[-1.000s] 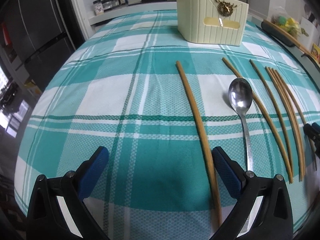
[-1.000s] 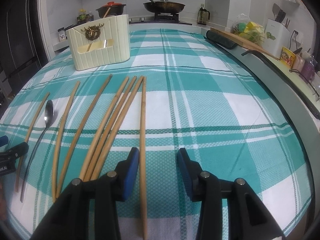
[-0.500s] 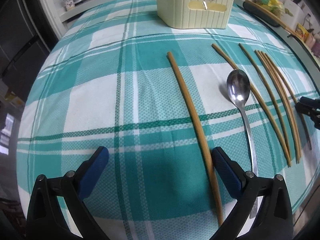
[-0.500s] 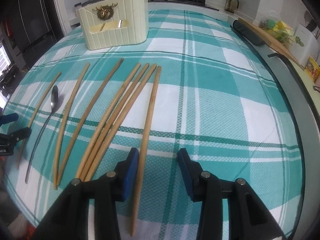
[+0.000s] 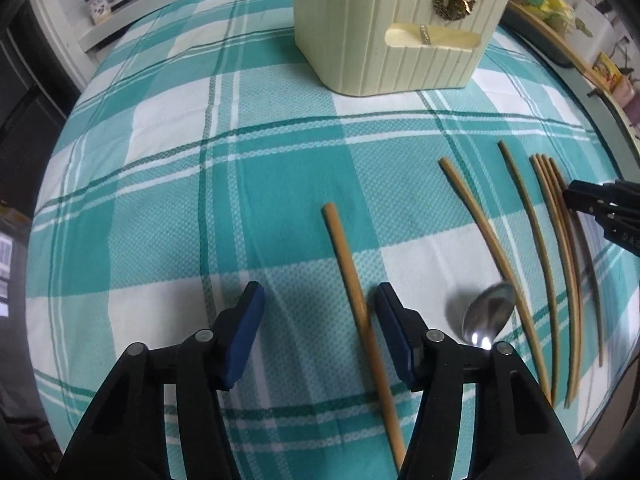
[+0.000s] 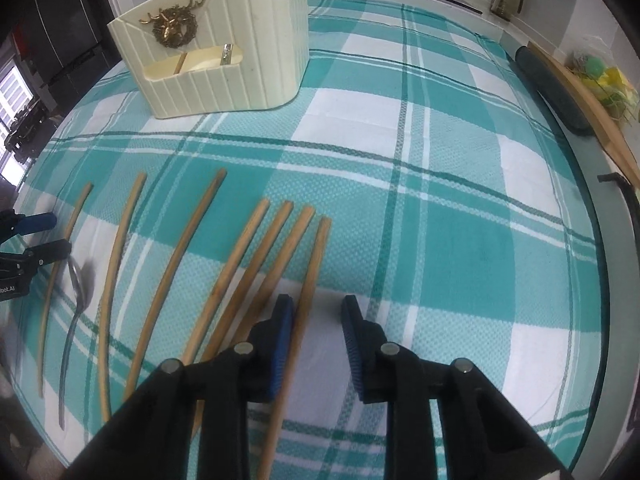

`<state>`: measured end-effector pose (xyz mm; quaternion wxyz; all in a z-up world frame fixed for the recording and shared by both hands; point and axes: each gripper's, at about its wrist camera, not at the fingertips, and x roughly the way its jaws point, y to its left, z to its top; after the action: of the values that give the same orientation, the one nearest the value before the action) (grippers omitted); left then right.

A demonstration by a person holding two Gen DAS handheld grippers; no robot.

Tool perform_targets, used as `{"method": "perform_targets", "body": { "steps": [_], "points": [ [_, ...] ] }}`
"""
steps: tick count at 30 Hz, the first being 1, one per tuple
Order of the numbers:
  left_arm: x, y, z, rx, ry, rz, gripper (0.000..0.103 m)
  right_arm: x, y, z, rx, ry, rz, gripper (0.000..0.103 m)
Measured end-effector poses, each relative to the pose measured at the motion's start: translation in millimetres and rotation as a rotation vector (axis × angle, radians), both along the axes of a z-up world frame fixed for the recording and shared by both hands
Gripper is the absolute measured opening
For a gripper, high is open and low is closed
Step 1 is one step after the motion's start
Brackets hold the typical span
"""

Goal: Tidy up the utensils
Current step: 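Grasp a wooden chopstick with the right tool while the left tool grasps another chopstick, then carry the chopstick with the right tool while the left tool carries its chopstick to the holder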

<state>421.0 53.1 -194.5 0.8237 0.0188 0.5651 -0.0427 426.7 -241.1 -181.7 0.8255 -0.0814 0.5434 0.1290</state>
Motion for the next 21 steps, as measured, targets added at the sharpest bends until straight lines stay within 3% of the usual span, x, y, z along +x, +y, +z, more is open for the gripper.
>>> {"method": "perform_targets", "body": {
  "steps": [3,7,10,13,21],
  "points": [
    [12.3,1.9,0.8,-0.006,-0.007,0.023,0.043,15.0,1.9,-0.3,0.003,0.000,-0.020,0.022],
    [15.9,-3.1,2.1,0.001,-0.023,0.016,0.011,26.6,1.8,0.8,0.013,-0.009,-0.049,0.008],
    [15.0,-3.5,2.8,-0.008,-0.033,0.018,0.007,27.9,1.4,1.3,0.022,-0.022,-0.062,0.008],
    [10.2,5.3,11.0,-0.069,-0.053,0.047,0.005,25.3,-4.1,5.3,0.065,-0.042,-0.085,0.007],
    [-27.8,18.5,83.2,-0.150,-0.225,0.048,0.005,-2.9,-27.5,65.4,0.183,-0.194,-0.105,0.007]
  ]
}}
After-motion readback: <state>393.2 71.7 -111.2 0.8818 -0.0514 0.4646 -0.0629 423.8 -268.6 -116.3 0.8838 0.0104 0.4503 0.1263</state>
